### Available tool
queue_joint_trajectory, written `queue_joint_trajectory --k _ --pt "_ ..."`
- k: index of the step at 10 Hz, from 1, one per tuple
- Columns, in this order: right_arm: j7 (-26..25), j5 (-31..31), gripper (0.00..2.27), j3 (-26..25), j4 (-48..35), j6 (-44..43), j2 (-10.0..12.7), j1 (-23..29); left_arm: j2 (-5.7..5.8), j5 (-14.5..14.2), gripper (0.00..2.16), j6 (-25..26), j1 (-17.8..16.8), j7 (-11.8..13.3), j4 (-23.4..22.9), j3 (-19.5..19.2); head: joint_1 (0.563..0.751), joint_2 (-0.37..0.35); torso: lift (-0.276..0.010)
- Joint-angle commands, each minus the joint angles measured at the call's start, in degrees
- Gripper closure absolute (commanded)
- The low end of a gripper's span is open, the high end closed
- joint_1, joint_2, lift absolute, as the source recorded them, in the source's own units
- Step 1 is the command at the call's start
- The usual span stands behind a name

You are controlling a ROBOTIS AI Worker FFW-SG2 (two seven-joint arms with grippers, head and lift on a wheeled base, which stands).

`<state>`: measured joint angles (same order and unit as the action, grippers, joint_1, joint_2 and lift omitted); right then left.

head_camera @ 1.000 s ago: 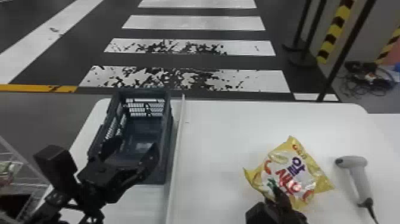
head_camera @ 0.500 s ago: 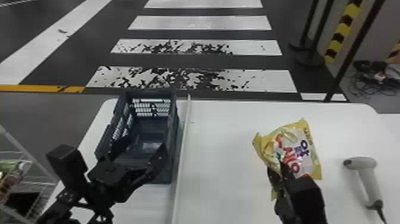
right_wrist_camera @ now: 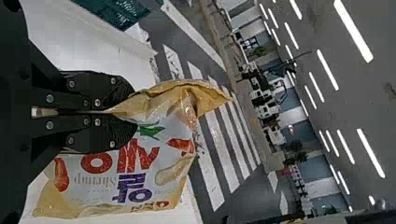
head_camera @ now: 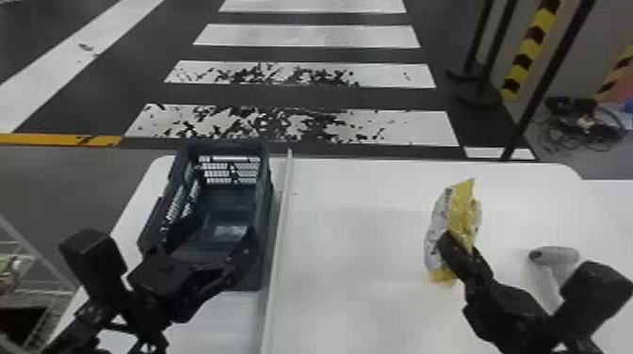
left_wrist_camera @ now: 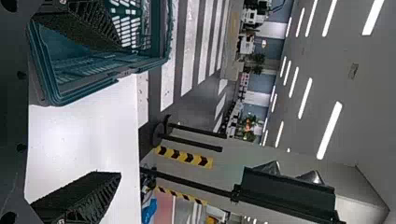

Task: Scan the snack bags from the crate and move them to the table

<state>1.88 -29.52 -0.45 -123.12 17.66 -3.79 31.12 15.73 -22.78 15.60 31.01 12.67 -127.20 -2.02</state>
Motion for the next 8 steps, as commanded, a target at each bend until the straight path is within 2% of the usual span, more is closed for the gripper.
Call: queue_joint_trajectory --k 1,6,8 --pt "1.55 -11.27 2.24 -4.82 3.15 0.59 1.07 -0.53 0.0 -0.07 0.03 0.0 0.02 0.07 0.03 0.0 0.695 0.005 -0.095" --pt "5.15 -28.05 2.24 -11.15 11.5 4.28 1.42 -2.91 -0.52 0.19 0.03 0.0 -0.6 -0.02 0.46 0.18 0.695 -0.053 -0.095" --pt "5.15 -29.02 2.24 -12.73 12.55 4.46 1.42 -3.0 -0.79 0.54 0.03 0.0 -1.12 -0.02 0.99 0.71 0.695 -0.073 -0.095"
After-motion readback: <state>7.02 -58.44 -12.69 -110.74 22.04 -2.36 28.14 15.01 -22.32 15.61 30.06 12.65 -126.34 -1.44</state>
